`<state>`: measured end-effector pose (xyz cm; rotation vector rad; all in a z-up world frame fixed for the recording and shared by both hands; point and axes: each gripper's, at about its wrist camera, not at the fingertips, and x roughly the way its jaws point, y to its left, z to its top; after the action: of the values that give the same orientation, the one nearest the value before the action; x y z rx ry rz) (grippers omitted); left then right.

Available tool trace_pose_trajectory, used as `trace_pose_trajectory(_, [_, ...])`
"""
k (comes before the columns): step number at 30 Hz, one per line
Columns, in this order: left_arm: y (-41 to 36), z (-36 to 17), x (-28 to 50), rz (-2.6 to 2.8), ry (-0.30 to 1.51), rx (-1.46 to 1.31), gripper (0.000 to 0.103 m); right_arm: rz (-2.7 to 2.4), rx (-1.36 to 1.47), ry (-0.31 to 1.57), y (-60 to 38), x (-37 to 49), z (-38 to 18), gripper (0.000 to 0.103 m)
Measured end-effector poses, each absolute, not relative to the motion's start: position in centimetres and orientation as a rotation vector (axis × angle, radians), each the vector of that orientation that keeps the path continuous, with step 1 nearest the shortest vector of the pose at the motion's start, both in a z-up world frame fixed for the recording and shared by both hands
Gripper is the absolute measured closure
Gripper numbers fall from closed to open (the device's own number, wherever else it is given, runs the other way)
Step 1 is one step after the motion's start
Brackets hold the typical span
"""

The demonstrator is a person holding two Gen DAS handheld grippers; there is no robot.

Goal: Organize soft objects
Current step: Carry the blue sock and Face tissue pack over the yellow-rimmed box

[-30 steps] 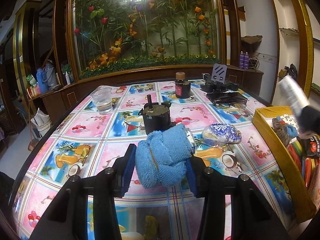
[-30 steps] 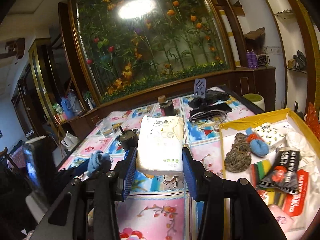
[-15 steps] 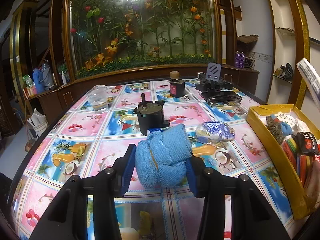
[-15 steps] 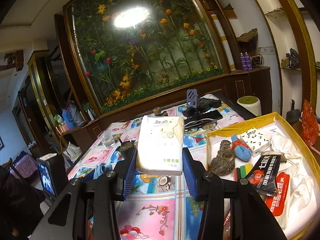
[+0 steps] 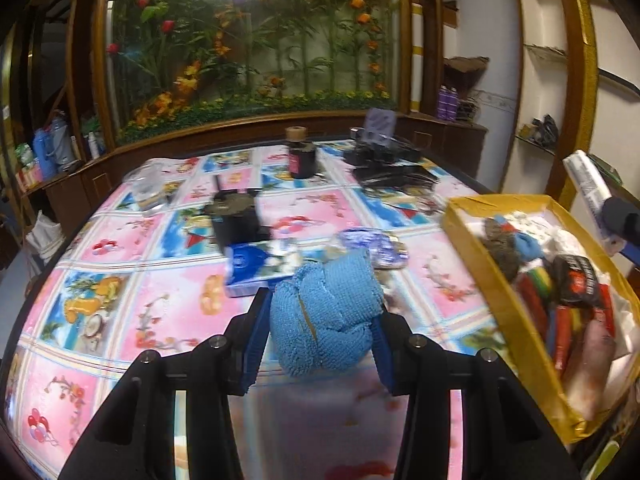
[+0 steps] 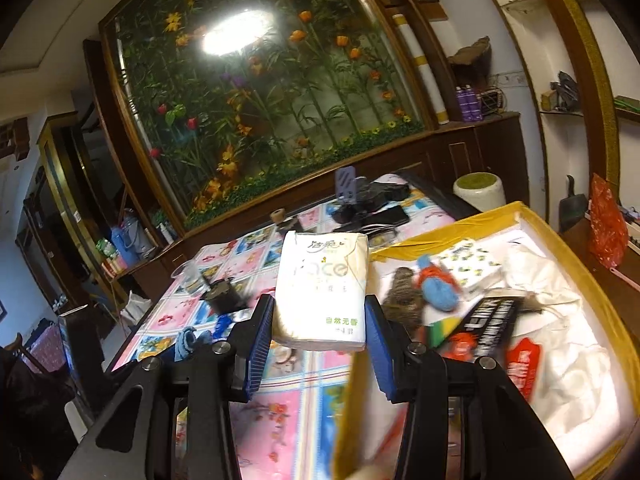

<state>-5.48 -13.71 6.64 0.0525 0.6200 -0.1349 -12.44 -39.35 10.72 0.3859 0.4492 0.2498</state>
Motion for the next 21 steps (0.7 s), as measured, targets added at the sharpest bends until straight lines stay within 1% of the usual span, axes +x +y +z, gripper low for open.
trace_pose_trajectory(11, [-23.9,8.9,-5.3,-0.384,0.691,0.051,0.059,0.111,0.422,0.456,-47.6,-14.1,9.7,0.055])
trace_pose_trajectory(17, [-27.2,8.5,-4.0,-0.443,0.761,0.044,0.059,0.059,0.436,0.455,-50.2,-14.4,9.4,0.055])
trace_pose_trajectory(21, [-28.8,7.3,-2.9,-0.459,0.819,0.052,0.059,0.034,0.442,0.5,-51.3,-13.5,8.7,0.055])
